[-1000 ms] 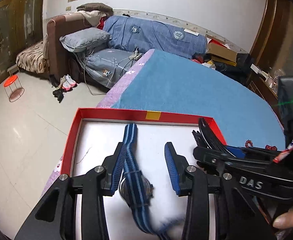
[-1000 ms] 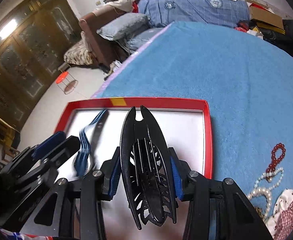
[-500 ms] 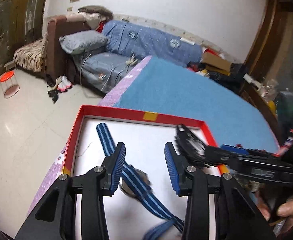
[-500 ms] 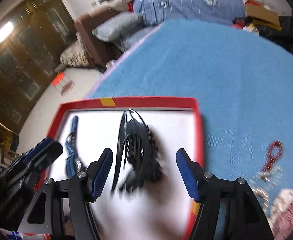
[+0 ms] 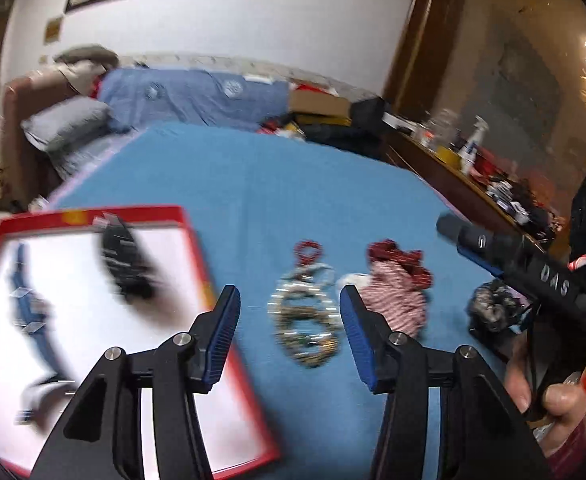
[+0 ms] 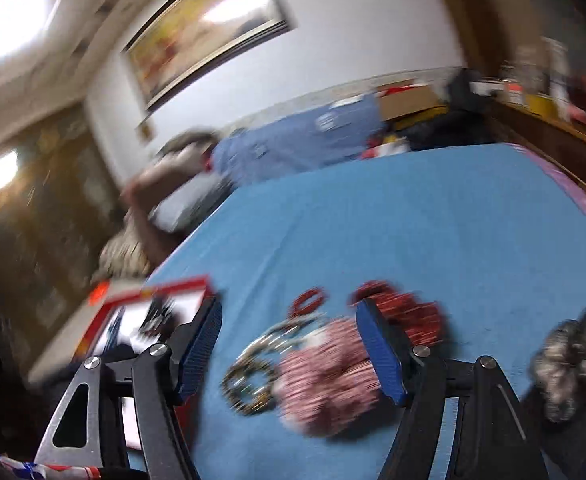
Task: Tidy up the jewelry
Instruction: 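Move the right tool to the grey sheer scrunchie beside the phone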
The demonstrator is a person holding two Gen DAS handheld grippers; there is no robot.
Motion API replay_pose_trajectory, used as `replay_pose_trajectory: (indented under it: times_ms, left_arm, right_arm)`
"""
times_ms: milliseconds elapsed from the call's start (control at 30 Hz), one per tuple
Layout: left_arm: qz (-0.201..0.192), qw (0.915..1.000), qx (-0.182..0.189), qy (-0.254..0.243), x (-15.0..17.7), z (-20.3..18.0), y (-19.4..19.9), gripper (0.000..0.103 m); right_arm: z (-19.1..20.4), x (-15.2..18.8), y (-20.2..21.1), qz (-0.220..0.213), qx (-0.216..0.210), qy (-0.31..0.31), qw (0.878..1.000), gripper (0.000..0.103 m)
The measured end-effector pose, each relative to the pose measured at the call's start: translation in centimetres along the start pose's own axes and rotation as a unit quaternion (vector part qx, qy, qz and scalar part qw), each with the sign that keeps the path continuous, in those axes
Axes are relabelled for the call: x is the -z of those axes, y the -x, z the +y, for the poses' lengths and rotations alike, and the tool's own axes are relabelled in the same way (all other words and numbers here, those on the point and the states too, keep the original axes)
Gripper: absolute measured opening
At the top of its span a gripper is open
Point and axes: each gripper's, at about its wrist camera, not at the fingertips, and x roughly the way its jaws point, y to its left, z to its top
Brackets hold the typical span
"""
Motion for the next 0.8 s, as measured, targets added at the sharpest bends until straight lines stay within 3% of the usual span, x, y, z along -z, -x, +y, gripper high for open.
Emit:
replay_pose_trajectory:
  times_ms: [100, 300, 433, 633, 733, 800]
  left_arm:
    - [0.024, 0.9997, 0.012, 0.003, -0.5, -1.3, -2.3, 0.050]
    - [0.039, 0.9991, 0.014, -0.008, -0.6, -2.7, -5.2, 0.050]
    - [0.052, 0.9979, 0.037, -0.013, -0.1, -2.9, -6.2, 0.050]
    - [0.043, 0.9965, 0.052, -0.048, 0.6, -4.4, -5.0, 0.050]
    - [0.062, 0.9972, 0.016, -0.037, 1.2, -4.0, -4.6, 0.050]
    - [0.053, 0.9979, 0.003, -0.037, 2.6, -4.0, -2.1, 0.050]
  right_arm:
    - [-1.0, 0.0, 0.0, -0.029, 0.043, -0.024, 0.998, 0.075]
    - [-2.0, -0.2, -0.3, -0.028, 0.088, -0.048, 0.995, 0.074]
    - [-3.9, -0.3, -0.8, -0.007, 0.098, -0.090, 0.991, 0.074]
    - [-5.7, -0.2, -0.1, 0.012, 0.079, -0.137, 0.987, 0.074]
    - [-5.5, -0.5, 0.1, -0.006, 0.098, -0.115, 0.989, 0.074]
    - [-5.3, -0.4, 0.2, -0.006, 0.089, -0.100, 0.991, 0.074]
